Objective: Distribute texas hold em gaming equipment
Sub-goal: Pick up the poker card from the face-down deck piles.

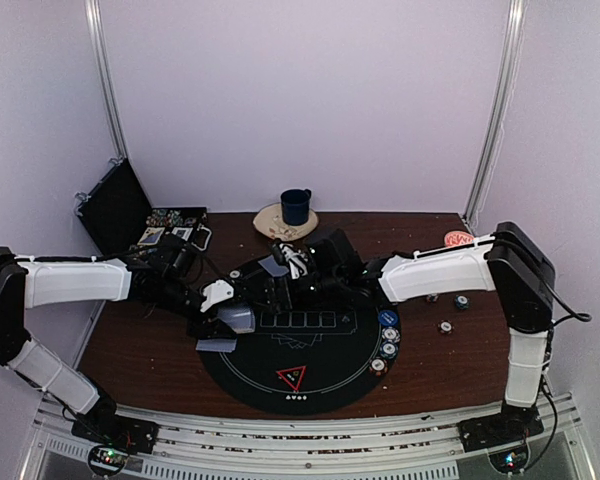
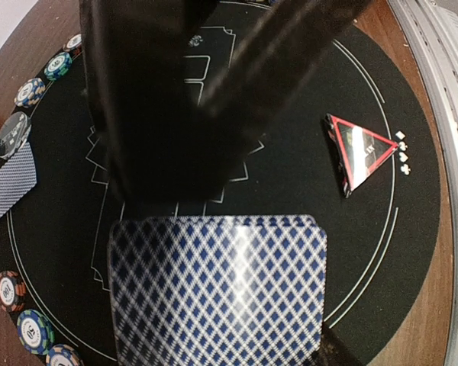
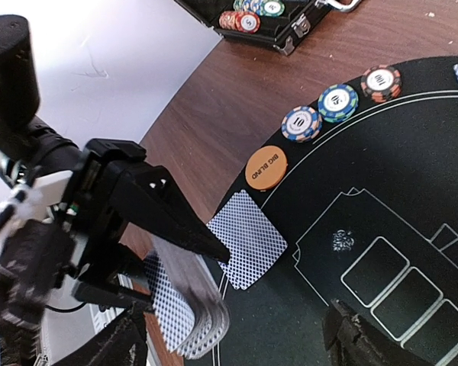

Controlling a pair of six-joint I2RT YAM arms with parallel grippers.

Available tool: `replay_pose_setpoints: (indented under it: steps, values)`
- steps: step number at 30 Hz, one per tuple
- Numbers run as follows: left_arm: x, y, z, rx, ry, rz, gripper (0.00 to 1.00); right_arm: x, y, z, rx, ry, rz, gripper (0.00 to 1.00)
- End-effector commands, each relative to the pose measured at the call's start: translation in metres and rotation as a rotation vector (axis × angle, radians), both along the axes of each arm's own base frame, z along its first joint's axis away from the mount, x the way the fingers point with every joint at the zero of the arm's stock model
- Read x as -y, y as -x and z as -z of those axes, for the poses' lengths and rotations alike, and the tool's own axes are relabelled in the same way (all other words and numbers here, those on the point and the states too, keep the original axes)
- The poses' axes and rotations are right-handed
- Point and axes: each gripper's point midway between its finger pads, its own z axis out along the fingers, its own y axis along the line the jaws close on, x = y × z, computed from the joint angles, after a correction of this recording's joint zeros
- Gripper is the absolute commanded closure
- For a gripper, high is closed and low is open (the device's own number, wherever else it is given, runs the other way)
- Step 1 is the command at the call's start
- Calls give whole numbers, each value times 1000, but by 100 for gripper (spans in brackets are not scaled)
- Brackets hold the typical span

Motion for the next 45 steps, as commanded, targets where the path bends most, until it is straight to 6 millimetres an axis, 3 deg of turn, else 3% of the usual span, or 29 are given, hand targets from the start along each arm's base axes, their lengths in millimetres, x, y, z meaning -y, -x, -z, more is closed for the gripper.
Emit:
replay_pose_setpoints:
  steps: [1,9,18,25,29,36,41,45]
  values:
    - [7,-1,-13,40,42,30,94,-21,1,-4,-11,-50,-23,19]
    - [8,-1,-13,39,44,33,94,-44,9,6,-35,-74,-70,18]
    - [8,0,-13,36,43,35,94,-50,-4,32,-46,-27,-24,17]
    - [8,0,-11,32,41,37,94,-31,-12,42,16,71,35,37]
    - [8,0,-11,31,40,34,94,-21,-10,37,39,87,41,48]
    - [8,-1,-11,30,39,33,94,-6,-13,29,51,100,64,58]
    - [8,-1,-9,27,36,31,94,-8,-4,16,38,61,19,67]
    - [8,-1,-8,23,34,31,94,-8,4,6,27,36,-19,84]
